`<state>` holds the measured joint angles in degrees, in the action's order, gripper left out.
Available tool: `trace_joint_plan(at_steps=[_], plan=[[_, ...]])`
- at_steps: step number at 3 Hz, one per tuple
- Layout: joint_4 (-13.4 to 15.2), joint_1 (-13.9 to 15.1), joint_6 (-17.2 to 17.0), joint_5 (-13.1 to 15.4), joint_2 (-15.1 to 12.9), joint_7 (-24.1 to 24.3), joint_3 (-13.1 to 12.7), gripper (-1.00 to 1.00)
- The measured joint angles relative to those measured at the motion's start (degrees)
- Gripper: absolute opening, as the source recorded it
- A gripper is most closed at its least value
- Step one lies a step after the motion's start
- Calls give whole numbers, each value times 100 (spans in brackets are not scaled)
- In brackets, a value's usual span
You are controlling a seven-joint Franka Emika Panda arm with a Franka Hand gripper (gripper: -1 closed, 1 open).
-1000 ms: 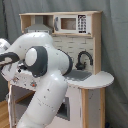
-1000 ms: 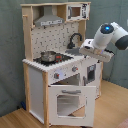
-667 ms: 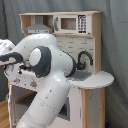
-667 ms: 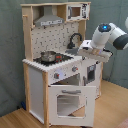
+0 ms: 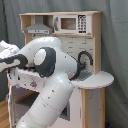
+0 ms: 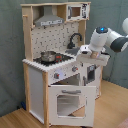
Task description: Play with the kitchen
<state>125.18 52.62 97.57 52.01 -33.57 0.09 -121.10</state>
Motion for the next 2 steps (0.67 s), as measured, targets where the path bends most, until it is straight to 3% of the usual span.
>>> trace_joint_plan(at_steps=[2], plan=[[331, -180, 849, -244, -127, -578, 581, 100]])
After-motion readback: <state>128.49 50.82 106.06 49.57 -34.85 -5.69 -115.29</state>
